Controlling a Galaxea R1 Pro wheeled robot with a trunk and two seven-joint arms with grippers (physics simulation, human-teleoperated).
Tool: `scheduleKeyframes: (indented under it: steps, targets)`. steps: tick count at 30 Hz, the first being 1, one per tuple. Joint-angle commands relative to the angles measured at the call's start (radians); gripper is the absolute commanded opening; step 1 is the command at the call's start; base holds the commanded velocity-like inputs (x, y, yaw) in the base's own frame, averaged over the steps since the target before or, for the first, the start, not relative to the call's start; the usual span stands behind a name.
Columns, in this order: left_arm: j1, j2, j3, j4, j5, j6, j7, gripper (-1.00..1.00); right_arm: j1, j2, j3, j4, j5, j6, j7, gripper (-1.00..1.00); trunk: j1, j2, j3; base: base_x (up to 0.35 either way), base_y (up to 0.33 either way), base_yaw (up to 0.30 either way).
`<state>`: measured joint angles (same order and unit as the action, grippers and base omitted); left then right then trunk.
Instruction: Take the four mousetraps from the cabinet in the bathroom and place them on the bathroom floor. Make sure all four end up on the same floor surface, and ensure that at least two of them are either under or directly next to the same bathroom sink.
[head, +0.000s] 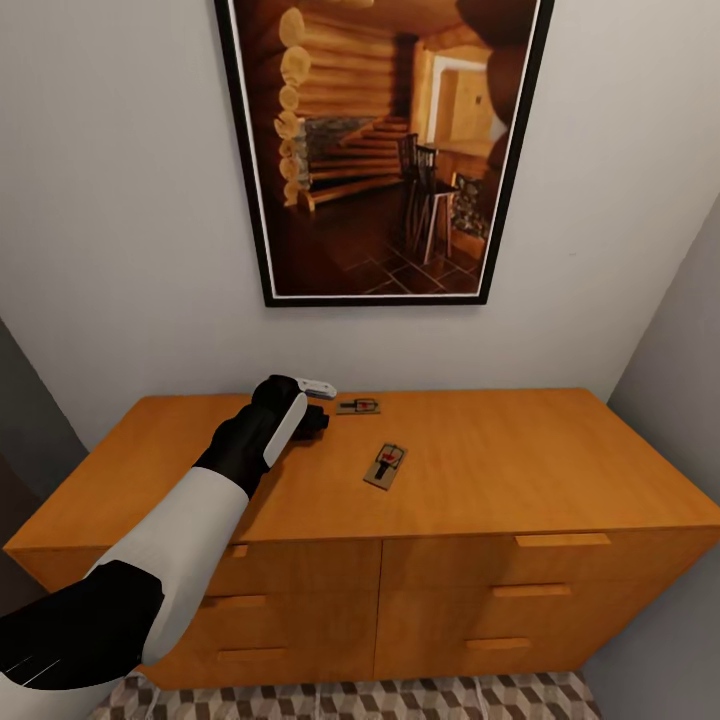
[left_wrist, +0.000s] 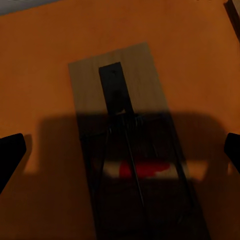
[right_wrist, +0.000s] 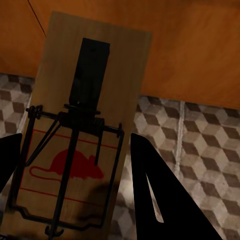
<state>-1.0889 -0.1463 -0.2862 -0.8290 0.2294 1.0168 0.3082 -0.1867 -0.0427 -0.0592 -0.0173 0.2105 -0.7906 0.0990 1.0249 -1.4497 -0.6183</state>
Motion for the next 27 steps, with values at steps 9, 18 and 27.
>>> scheduleKeyframes:
  steps: [9,18,27]
  targets:
    - [0.000,0.001,-0.002,0.011,0.010,0.003,0.009,1.00,0.000,0.000,-0.007,0.000,-0.003,-0.002,0.011,-1.00,0.000,0.000,-0.002,0.000,0.000,0.000]
    - [0.000,0.001,-0.002,0.027,0.010,0.003,0.009,1.00,0.000,0.000,-0.007,0.000,-0.003,-0.002,0.011,-1.00,0.000,0.000,-0.003,0.000,0.000,0.000]
    - [0.000,0.001,-0.002,0.038,0.010,0.003,0.009,1.00,0.000,0.000,-0.007,0.000,-0.003,-0.002,0.011,-1.00,0.000,0.000,-0.008,0.000,0.000,0.000]
